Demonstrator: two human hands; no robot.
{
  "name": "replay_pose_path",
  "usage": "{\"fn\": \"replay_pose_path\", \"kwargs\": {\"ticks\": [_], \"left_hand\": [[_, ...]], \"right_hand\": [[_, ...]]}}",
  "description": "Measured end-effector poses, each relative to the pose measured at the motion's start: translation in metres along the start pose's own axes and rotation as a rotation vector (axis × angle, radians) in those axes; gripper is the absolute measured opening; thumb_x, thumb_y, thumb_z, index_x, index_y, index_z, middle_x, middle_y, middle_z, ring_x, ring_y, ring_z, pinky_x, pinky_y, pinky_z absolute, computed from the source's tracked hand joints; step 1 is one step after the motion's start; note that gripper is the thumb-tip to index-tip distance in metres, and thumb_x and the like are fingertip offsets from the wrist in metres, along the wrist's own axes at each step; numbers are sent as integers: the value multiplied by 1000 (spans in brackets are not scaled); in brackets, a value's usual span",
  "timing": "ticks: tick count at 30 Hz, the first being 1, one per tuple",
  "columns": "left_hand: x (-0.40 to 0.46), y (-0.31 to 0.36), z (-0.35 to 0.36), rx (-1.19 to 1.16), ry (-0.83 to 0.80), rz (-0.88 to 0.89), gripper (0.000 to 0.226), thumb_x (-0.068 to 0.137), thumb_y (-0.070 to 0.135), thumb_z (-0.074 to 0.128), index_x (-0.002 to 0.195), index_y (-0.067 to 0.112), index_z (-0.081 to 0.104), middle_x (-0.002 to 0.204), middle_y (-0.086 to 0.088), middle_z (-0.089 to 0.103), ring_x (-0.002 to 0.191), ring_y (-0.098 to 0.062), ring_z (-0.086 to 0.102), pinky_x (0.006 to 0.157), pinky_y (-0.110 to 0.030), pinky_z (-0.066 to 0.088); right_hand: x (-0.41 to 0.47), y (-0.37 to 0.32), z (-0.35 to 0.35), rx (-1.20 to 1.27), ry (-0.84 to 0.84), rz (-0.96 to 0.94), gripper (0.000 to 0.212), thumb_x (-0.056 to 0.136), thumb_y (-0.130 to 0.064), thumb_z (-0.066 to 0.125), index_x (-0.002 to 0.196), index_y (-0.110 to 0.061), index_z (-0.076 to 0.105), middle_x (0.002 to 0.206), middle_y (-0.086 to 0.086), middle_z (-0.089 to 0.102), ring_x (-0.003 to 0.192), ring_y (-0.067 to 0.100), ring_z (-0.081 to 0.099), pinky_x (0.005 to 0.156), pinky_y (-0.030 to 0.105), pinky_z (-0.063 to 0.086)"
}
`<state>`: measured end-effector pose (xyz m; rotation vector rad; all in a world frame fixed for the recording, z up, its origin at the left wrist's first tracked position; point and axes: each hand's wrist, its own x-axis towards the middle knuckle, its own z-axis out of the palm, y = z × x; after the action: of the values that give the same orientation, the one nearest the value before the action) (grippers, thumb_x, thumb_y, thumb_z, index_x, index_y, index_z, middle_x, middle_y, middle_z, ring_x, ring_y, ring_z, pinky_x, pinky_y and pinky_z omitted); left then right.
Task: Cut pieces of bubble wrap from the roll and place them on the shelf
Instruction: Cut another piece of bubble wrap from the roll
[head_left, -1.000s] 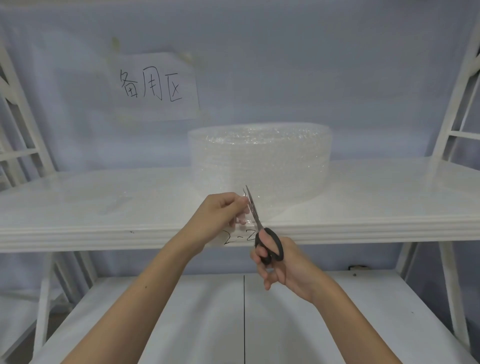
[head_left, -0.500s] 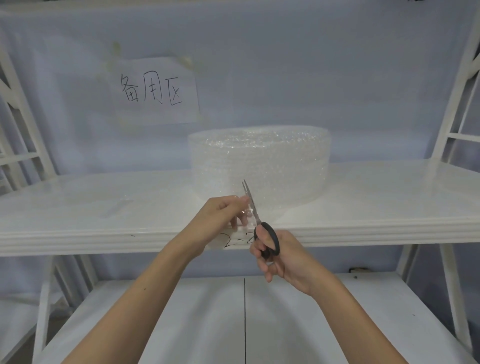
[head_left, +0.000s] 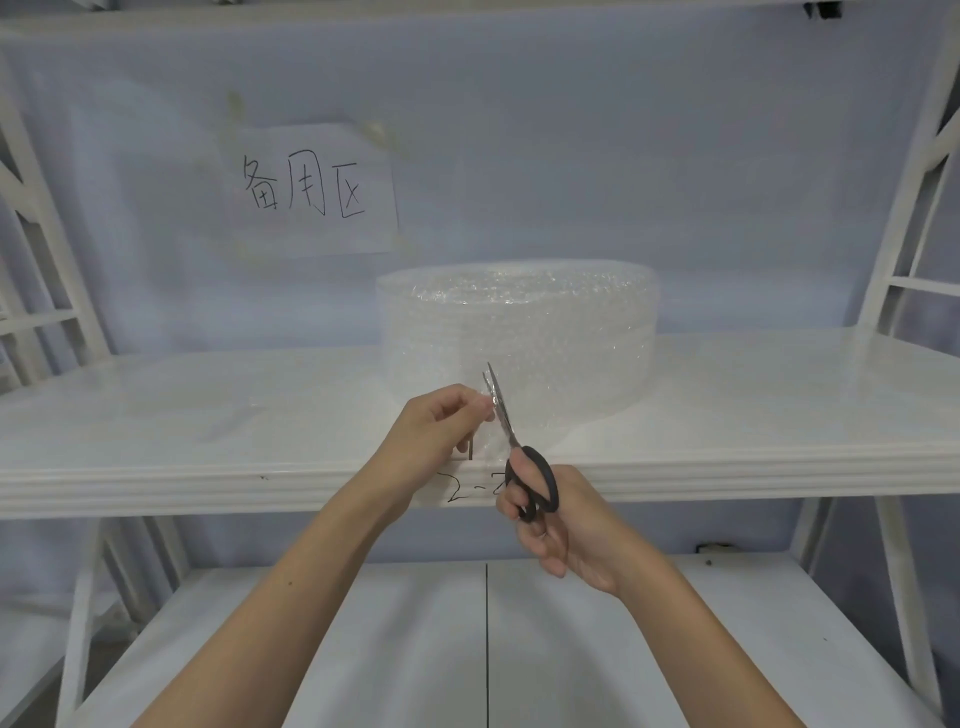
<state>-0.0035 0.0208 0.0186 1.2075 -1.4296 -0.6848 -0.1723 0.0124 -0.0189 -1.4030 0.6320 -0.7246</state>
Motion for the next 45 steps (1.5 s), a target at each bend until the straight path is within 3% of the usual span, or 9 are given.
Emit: {"fn": "replay_pose_path", "kwargs": {"ticks": [5, 12, 23, 31, 37, 41, 45], "left_hand": [[-1, 0, -1, -15, -19, -4, 24, 96, 26, 60, 74, 22, 67, 64, 5, 51, 57, -7, 45, 54, -9, 37], [-1, -2, -2, -35, -4, 19, 24, 96, 29, 58, 76, 20, 67, 61, 6, 50, 57, -7, 45, 57, -9, 37], [-3, 0, -1, -28, -31, 20, 25, 97, 24, 57, 73, 19, 65, 65, -1, 48, 58, -7, 44, 56, -7, 38], [-2, -2, -1, -24, -32, 18, 22, 97, 24, 58, 83, 10, 67, 67, -5, 48, 58, -9, 44, 57, -8, 38], [-2, -3, -2, -24, -32, 20, 26, 97, 25, 58, 84, 4, 66, 68, -5, 48, 58, -11, 44, 58, -9, 39], [-2, -3, -2, -28, -41, 30, 32, 98, 26, 57, 91, -6, 62, 74, -9, 49, 58, -10, 44, 59, -9, 40], [-2, -3, -1, -22, -47, 27, 30, 98, 25, 57, 89, -3, 63, 73, -8, 50, 58, -9, 44, 59, -8, 40]], "right_hand": [[1, -3, 0, -9, -11, 42, 55, 77, -67, 60, 66, -15, 47, 68, -3, 52, 34, 12, 39, 29, 18, 27], [-7, 9, 0, 26, -66, 63, 50, 79, -64, 53, 70, -14, 47, 72, -2, 55, 42, 14, 41, 30, 18, 28], [1, -2, 3, -4, -28, 35, 49, 79, -61, 55, 69, -14, 47, 71, -1, 54, 38, 13, 41, 29, 18, 28], [1, 2, 7, -19, 41, -18, 46, 68, -57, 62, 67, -14, 47, 70, 1, 51, 37, 12, 38, 31, 17, 28], [1, 2, 7, -43, 48, -34, 43, 84, -49, 63, 67, -12, 49, 69, 0, 50, 36, 10, 38, 31, 17, 29], [1, 3, 6, -79, 36, -44, 45, 77, -53, 60, 68, -10, 50, 66, 2, 47, 35, 10, 37, 32, 18, 29], [0, 3, 5, -43, 38, -44, 43, 76, -52, 61, 64, -12, 50, 66, 0, 50, 34, 10, 38, 31, 17, 28]]}}
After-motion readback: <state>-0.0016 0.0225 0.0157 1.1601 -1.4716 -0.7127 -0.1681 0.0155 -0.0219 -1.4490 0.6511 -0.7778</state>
